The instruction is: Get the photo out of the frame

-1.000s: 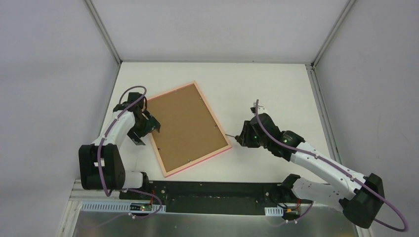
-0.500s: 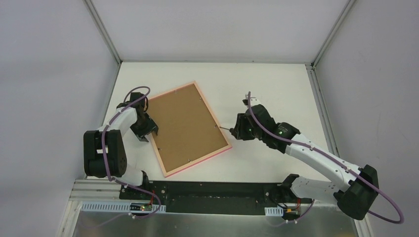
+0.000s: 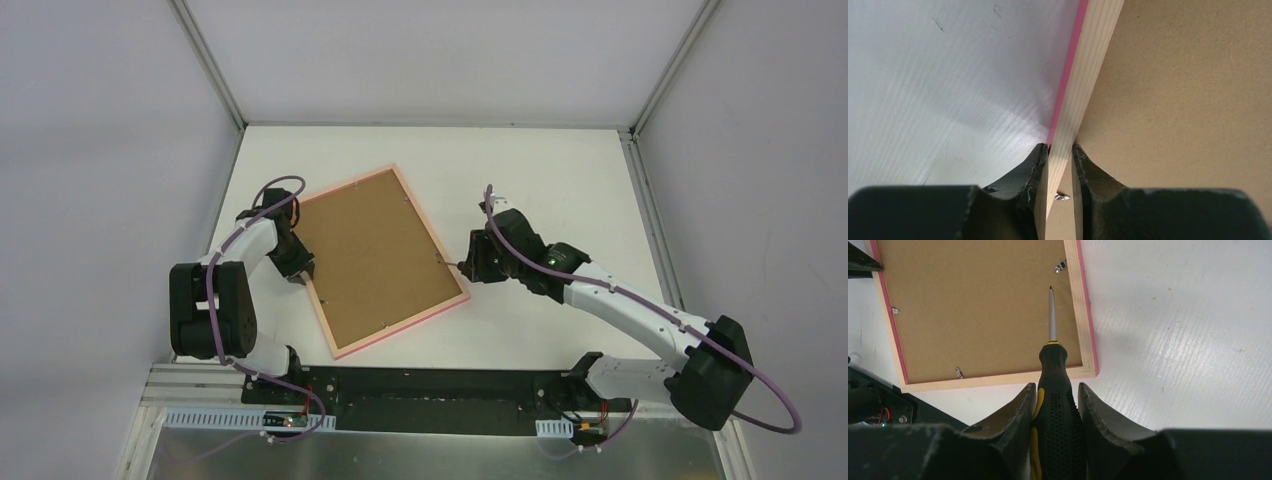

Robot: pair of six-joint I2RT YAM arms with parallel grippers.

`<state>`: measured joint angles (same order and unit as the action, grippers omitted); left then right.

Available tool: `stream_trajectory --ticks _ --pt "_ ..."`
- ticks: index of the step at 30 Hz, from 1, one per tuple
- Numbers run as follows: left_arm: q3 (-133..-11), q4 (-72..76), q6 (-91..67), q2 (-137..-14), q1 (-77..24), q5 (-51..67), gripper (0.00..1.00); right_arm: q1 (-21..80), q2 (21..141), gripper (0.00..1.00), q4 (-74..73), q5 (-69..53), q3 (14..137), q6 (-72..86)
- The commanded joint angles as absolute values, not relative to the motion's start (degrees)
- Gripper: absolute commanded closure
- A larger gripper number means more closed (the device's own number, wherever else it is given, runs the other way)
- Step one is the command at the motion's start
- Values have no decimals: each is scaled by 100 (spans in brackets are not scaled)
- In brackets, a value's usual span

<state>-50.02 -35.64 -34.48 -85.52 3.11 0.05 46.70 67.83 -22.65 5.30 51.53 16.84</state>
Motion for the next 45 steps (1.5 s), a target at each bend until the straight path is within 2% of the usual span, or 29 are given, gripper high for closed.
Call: stream_trajectory --ticks 1,11,29,45 --pt "-4897 -3579 -3419 -8701 343 227 82 4694 6891 100 -1945 538 5390 1599" --pt "-4990 -3662 -3366 -8898 342 242 100 4693 7020 100 -1842 940 5302 1607" --pt "-5150 -3799 -3252 -9239 339 270 100 4688 7574 100 -1529 1124 5426 1605" --pt "-5168 -3797 -3190 -9298 341 370 100 4692 7914 100 -1504 171 6031 1534"
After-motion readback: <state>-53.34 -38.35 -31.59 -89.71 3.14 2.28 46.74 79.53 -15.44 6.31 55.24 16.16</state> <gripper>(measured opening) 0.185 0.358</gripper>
